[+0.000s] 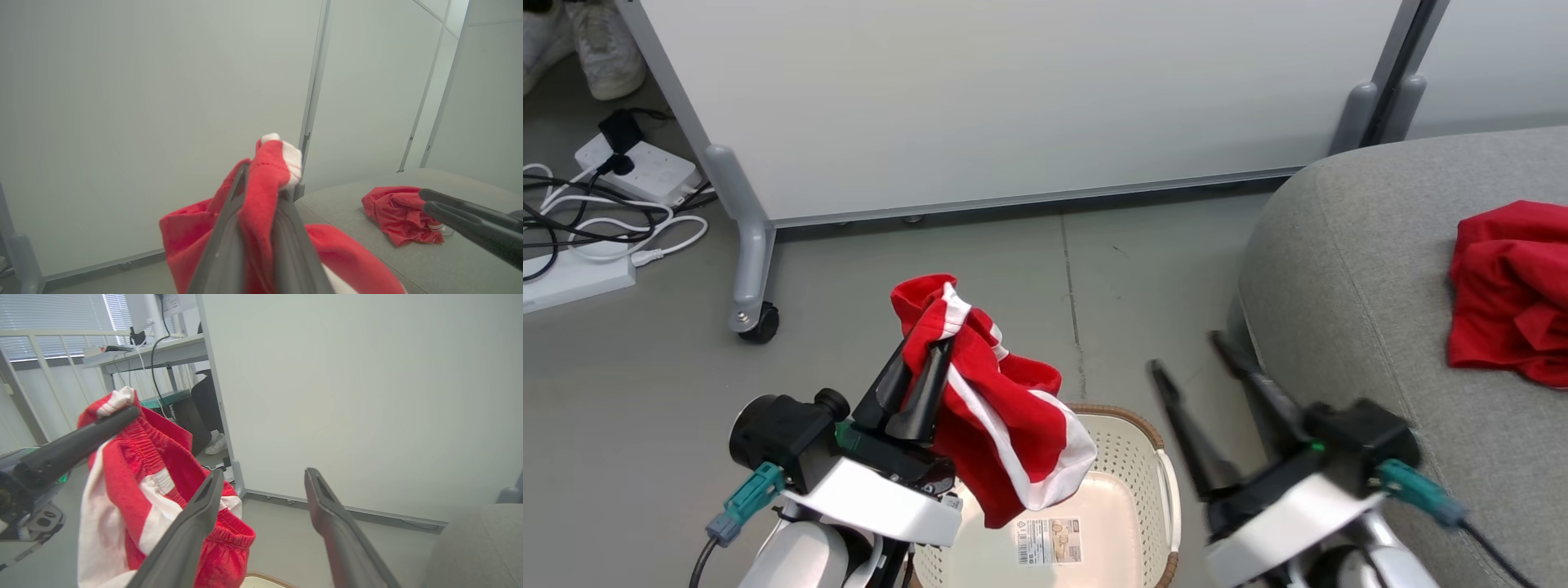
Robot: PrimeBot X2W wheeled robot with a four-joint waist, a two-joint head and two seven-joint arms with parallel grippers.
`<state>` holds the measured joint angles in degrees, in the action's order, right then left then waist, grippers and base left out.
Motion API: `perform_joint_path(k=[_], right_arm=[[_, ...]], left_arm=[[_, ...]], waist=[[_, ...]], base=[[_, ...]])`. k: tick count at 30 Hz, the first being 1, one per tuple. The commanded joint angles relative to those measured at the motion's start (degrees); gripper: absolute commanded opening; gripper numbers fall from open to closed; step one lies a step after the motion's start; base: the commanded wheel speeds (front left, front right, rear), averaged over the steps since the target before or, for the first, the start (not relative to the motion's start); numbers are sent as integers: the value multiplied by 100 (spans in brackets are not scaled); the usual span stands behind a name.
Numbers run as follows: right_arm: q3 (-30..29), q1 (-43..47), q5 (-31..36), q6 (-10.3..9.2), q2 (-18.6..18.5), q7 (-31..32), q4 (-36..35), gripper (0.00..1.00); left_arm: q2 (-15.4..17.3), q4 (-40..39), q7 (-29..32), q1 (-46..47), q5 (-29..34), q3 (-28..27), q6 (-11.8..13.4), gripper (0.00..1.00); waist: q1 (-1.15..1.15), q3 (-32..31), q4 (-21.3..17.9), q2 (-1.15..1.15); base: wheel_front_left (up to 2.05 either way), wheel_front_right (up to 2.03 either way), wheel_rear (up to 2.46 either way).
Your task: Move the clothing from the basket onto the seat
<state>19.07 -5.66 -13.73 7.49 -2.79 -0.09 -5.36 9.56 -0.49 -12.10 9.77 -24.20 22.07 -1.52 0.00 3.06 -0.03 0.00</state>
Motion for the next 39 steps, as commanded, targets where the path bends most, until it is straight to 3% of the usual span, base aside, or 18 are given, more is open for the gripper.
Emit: perform_joint_path(k=[1,9,18,19,20,21,27,28,29,30,31,39], right_arm=[[258,-188,-104,1,-27,-63,58,100],[1833,-1105,-734,1,-31,-295,866,100],[2640,-1735,-1146,1,-32,-456,2059,100],[2694,-1796,-1221,1,-31,-501,2156,48],[2733,-1847,-1297,2,-28,-558,2235,18],[2777,-1896,-1343,1,-27,-594,2318,0],[2808,-2128,-1608,1,-28,-825,2590,0],[2790,-2154,-1630,2,-27,-853,2611,0],[2754,-2190,-1658,1,-28,-910,2625,0],[2720,-2207,-1683,1,-28,-931,2665,0],[2671,-2225,-1703,1,-26,-970,2696,0],[1998,-2401,-1679,1,-28,-1235,2906,0]], left_arm=[[0,11,6,97,-1,15,-34,0],[-74,75,-8,292,9,181,-129,0],[-110,103,-7,357,17,356,-204,0],[-111,102,-10,370,17,367,-208,0],[-108,102,-8,381,20,380,-215,0],[-104,98,-14,389,21,388,-211,0],[-54,101,1,368,27,404,-173,0],[-42,94,-11,372,40,397,-160,35],[-34,95,-10,370,49,395,-152,53],[-29,88,-17,366,57,393,-142,80],[-17,69,-40,372,80,383,-126,100],[84,-129,-15,376,226,599,-240,100]], waist=[[0,16,43,0],[0,63,307,0],[0,61,494,0],[0,65,508,0],[0,72,516,0],[0,78,517,0],[0,109,469,0],[0,117,457,0],[0,118,445,0],[0,115,436,0],[0,117,425,0],[0,163,384,0]], base=[[0,0,0],[0,0,0],[0,0,0],[0,0,0],[0,0,0],[0,0,0],[0,0,0],[0,0,0],[0,0,0],[0,0,0],[0,0,0],[0,0,0]])
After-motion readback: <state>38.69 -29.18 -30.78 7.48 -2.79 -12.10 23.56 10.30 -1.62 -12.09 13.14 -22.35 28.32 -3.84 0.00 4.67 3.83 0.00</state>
